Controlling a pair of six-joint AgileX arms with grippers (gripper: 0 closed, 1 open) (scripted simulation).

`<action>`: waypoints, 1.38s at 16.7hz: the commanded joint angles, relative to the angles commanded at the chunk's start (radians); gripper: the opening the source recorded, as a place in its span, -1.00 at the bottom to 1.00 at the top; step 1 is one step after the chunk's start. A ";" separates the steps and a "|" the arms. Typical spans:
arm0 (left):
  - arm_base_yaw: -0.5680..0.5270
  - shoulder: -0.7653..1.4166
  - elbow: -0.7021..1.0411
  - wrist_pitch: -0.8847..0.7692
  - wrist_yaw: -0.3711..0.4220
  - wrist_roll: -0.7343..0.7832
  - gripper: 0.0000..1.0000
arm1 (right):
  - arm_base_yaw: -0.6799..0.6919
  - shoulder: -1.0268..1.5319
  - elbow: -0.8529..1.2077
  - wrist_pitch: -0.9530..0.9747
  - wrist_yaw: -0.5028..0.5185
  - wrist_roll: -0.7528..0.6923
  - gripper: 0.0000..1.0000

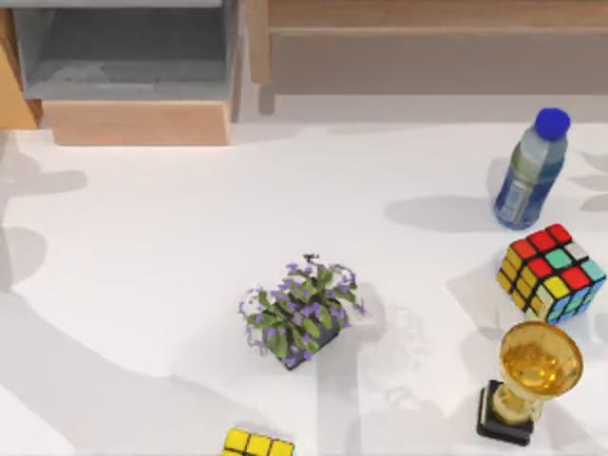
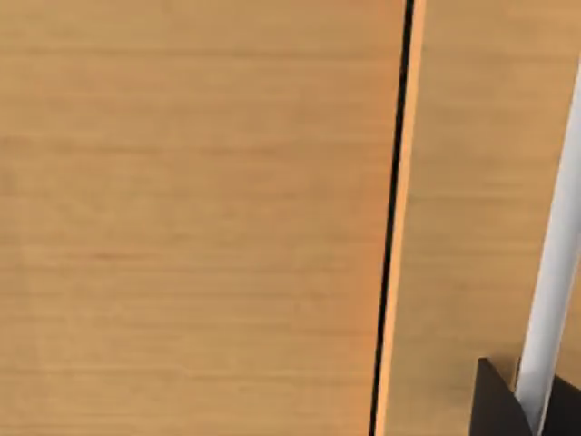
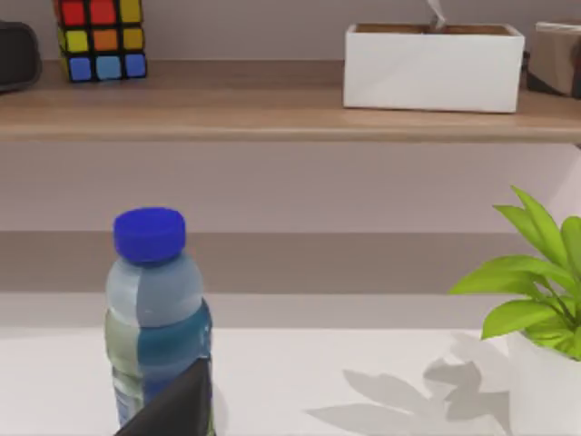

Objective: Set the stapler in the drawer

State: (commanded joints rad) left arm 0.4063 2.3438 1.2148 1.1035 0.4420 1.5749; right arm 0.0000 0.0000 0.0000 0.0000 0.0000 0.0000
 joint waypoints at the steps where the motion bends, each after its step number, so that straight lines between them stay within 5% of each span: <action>1: -0.007 0.011 0.023 -0.016 -0.007 -0.002 -1.00 | 0.000 0.000 0.000 0.000 0.000 0.000 1.00; 6: -0.013 0.017 0.038 -0.028 -0.012 -0.004 -1.00 | 0.000 0.000 0.000 0.000 0.000 0.000 1.00; 19: -0.013 0.017 0.038 -0.028 -0.012 -0.004 0.96 | 0.000 0.000 0.000 0.000 0.000 0.000 1.00; 23: -0.013 0.017 0.038 -0.028 -0.012 -0.004 1.00 | 0.000 0.000 0.000 0.000 0.000 0.000 1.00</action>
State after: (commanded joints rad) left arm 0.3935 2.3608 1.2531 1.0755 0.4296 1.5708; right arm 0.0000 0.0000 0.0000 0.0000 0.0000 0.0000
